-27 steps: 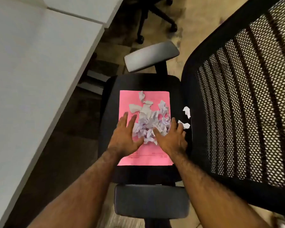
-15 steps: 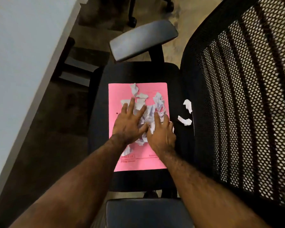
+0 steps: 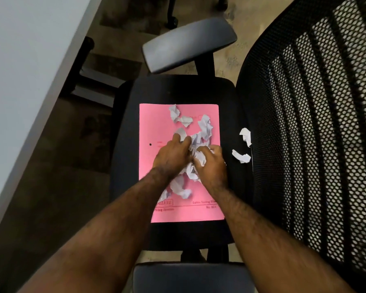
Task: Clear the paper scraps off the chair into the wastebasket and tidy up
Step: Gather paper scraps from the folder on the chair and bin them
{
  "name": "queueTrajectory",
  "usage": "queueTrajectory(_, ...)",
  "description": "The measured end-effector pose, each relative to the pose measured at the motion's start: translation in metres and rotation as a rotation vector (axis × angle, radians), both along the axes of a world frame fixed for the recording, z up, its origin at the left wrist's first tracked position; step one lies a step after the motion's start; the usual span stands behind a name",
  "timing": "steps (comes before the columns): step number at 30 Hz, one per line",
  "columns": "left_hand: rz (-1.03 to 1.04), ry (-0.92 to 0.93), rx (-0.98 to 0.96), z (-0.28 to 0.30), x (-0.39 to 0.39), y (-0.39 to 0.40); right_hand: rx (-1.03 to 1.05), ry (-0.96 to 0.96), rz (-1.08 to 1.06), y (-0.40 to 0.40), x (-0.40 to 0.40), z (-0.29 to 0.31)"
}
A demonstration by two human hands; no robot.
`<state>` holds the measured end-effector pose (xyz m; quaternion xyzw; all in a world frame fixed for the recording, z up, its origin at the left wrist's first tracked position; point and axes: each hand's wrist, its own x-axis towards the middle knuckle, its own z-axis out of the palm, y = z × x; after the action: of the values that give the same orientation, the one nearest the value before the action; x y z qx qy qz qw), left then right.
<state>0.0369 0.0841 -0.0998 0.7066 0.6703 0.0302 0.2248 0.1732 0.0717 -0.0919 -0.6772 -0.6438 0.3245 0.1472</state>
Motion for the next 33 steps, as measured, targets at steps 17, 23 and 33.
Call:
queueTrajectory(17,0.768,-0.58,0.027,0.077,-0.038,-0.031,0.003,0.186,-0.142,-0.013,0.006,0.076)
queueTrajectory(23,0.901,-0.806,-0.071,0.1,-0.048,-0.05,0.012,0.232,-0.13,-0.017,0.002,0.098)
queueTrajectory(33,1.064,-1.187,-0.296,0.126,-0.052,-0.059,-0.002,0.234,-0.158,-0.028,0.002,0.103)
